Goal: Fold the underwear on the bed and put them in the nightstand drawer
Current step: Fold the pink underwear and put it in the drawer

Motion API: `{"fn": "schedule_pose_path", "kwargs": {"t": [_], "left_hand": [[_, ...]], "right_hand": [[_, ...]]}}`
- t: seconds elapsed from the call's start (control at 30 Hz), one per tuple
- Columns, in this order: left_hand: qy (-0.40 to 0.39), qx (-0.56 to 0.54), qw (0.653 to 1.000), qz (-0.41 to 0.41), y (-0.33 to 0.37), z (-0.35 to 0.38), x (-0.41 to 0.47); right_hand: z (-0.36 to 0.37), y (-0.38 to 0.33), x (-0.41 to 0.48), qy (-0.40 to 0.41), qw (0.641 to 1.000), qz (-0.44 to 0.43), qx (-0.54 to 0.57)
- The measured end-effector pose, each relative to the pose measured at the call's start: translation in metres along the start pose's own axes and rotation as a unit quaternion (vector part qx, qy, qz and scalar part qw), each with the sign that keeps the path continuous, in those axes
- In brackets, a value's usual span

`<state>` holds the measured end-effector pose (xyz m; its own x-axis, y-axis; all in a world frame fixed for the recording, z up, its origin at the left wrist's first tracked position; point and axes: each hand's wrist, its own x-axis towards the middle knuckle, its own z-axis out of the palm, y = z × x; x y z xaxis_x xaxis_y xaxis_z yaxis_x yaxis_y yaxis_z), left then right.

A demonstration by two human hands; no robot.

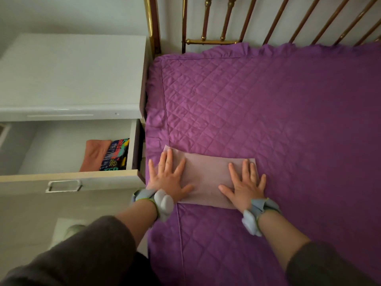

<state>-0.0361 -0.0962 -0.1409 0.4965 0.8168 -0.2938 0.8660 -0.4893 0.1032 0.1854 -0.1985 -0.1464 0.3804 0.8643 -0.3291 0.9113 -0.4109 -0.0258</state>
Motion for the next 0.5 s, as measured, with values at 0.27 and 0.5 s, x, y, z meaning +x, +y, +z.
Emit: {"fn": "schedule_pose_path", "kwargs": {"t": [0.27,0.5], "left_hand": [[-0.034,0.028,0.987,0.158,0.011,-0.004,-0.037],[0.044,0.006,0.991,0.124,0.023,-0.04,-0.017]], "right_hand": [[-0.007,-0.018,-0.044,-0.024,0.975,-0.22,0.008],[-0.022,-0.016,-0.035,0.012,0.983,-0.173,0.058]]}}
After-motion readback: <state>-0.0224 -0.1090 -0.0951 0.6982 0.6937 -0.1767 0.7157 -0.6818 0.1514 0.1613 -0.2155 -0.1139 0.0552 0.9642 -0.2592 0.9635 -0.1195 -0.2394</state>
